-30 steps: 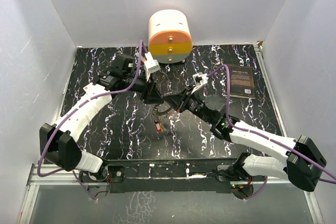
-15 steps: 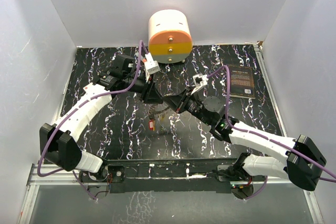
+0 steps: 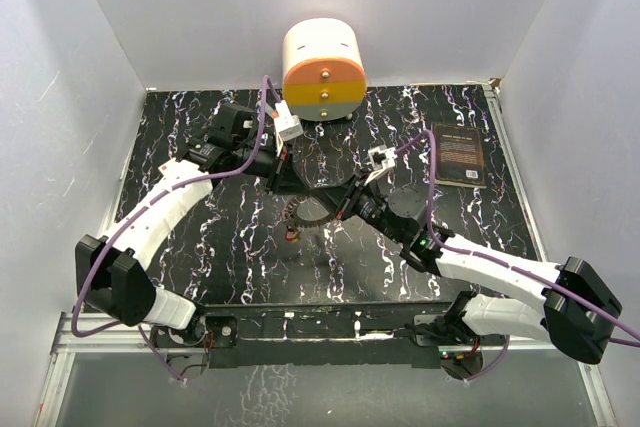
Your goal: Put the keys on the keyring
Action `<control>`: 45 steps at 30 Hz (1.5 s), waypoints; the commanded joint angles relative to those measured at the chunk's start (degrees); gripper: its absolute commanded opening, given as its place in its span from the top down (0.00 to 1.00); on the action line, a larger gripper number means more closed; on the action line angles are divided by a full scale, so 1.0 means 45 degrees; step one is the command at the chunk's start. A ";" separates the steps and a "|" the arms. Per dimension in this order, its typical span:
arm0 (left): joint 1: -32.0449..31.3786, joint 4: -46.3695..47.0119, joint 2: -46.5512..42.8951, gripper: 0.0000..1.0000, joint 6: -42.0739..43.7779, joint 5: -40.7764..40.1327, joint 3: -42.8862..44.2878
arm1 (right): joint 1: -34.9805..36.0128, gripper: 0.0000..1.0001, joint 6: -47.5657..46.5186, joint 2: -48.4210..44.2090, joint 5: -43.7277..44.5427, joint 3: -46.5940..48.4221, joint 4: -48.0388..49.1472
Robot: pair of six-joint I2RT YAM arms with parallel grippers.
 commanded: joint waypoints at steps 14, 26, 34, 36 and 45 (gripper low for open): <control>-0.0106 0.1345 -0.0198 0.65 -0.0542 0.1246 -0.0504 | 0.0189 0.92 0.0195 -0.0309 -0.0211 0.0223 0.1216; -0.0121 0.1692 -0.0246 0.80 -0.0604 0.2271 -0.1039 | 0.0202 0.92 0.0202 -0.0289 -0.0221 0.0332 0.1351; -0.0145 0.1384 -0.0317 0.82 -0.0289 0.2856 -0.1067 | 0.0232 0.92 0.0064 -0.0530 0.0277 0.0006 0.1619; -0.0136 0.1227 -0.0341 0.67 -0.0156 0.3017 -0.1050 | 0.0229 0.92 -0.0084 -0.0595 0.0459 -0.0141 0.1939; -0.0158 0.0416 -0.0423 0.57 0.0424 0.3653 -0.0633 | 0.0218 0.92 -0.0839 -0.0715 0.0205 -0.0222 0.3154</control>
